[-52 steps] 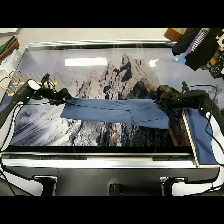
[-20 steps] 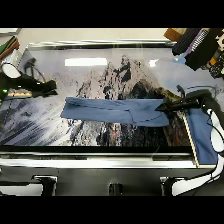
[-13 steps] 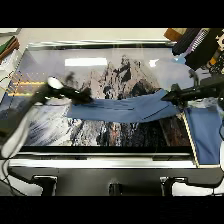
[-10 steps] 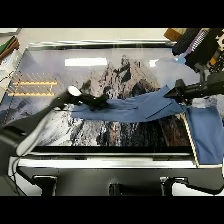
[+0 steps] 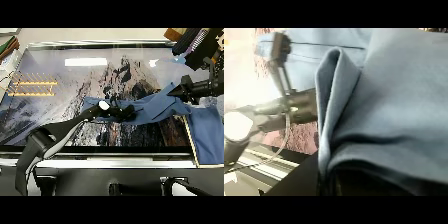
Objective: Fold the clothes and pants, and hang the long-sleeved shirts on hangers.
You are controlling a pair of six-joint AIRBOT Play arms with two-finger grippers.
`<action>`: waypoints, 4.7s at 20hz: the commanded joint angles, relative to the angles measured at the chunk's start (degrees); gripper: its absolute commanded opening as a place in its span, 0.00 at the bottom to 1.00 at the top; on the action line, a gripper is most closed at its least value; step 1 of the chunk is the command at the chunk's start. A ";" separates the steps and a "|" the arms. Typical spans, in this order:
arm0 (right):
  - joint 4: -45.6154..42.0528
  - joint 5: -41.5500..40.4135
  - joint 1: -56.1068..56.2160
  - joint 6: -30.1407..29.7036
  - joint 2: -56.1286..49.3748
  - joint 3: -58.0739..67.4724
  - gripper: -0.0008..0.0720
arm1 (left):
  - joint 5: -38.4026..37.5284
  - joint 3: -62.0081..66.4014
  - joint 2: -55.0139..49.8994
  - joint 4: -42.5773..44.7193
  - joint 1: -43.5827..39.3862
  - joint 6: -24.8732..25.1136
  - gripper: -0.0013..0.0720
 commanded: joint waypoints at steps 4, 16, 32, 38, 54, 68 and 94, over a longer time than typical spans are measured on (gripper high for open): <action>1.90 3.30 0.11 0.02 0.26 0.28 0.05 | -10.08 5.77 -1.51 -0.46 0.59 2.08 0.04; 6.19 21.77 31.17 1.44 -11.08 2.78 0.06 | -39.89 5.77 31.61 33.38 38.69 1.97 0.04; 8.72 33.51 44.22 7.85 -33.00 17.00 0.07 | -42.66 2.16 37.81 36.39 58.77 1.97 0.04; 17.03 37.46 44.70 8.24 -32.98 17.03 0.67 | -42.53 0.85 37.68 36.24 58.77 1.95 0.04; 4.00 9.73 10.80 -8.00 -20.83 11.69 0.83 | -40.72 0.04 37.64 36.24 56.63 1.84 0.04; 16.41 17.25 17.03 -22.49 -32.26 -6.95 0.76 | -40.68 0.04 37.62 36.28 56.63 2.03 0.04; 16.11 24.83 1.51 0.24 -28.89 22.99 0.05 | -40.76 0.04 37.62 36.22 56.63 3.30 0.04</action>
